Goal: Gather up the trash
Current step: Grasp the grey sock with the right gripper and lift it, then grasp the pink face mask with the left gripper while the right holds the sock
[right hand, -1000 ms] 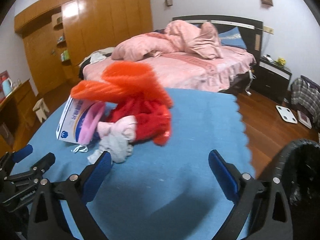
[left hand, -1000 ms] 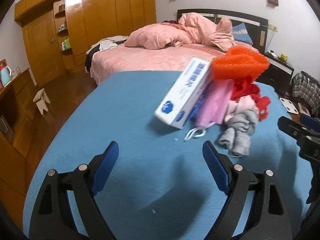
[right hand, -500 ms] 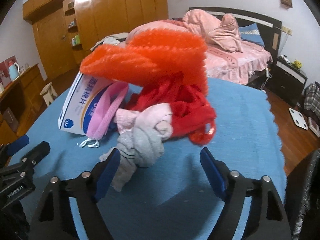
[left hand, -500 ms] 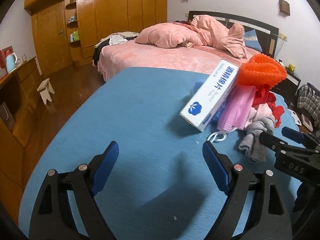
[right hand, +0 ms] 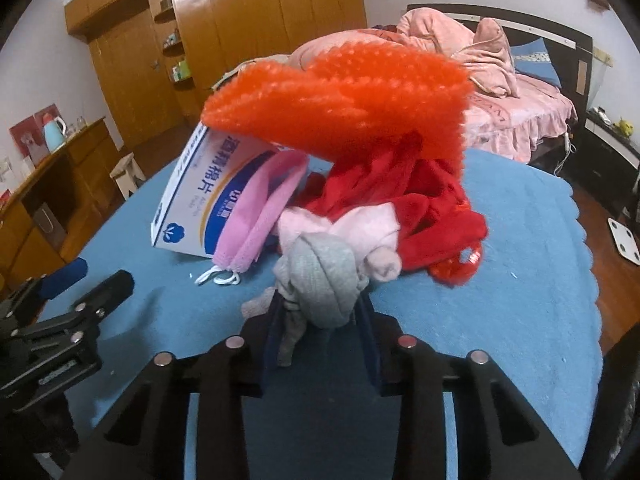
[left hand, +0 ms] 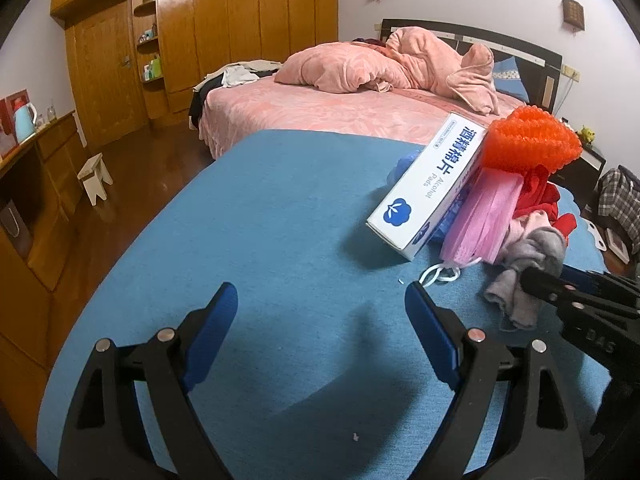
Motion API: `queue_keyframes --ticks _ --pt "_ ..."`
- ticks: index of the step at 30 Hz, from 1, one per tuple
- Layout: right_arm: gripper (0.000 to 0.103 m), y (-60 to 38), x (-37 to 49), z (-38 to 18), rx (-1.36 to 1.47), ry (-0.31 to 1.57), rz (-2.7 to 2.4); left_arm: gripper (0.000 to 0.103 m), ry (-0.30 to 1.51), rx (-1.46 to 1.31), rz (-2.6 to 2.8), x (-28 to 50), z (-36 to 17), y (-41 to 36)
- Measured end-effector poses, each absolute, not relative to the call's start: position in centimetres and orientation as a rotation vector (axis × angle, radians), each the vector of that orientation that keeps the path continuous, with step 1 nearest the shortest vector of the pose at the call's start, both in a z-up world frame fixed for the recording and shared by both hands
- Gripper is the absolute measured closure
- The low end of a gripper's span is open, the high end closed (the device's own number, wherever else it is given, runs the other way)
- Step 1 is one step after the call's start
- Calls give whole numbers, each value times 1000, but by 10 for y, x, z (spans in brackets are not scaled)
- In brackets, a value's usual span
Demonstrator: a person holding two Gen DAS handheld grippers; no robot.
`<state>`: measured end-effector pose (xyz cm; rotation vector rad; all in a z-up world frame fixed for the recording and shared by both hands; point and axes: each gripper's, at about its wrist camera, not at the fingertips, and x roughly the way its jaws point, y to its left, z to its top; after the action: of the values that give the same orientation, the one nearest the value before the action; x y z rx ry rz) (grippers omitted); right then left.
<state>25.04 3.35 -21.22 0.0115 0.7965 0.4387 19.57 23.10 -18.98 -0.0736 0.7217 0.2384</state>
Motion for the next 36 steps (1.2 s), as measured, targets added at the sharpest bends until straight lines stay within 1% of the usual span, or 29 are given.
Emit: queue_keyframes --ticks 7,17,26,36 --pt "68 1 241 -201 40 791 404 23 720 -79 194 195 -189 214" --pt "68 -49 245 -206 39 807 276 23 709 -71 68 205 -186 166" --pt "68 -61 236 -213 26 803 267 20 754 -59 -7 194 -197 139" --pt "68 -67 226 -220 34 817 257 21 860 -38 -27 197 -217 127"
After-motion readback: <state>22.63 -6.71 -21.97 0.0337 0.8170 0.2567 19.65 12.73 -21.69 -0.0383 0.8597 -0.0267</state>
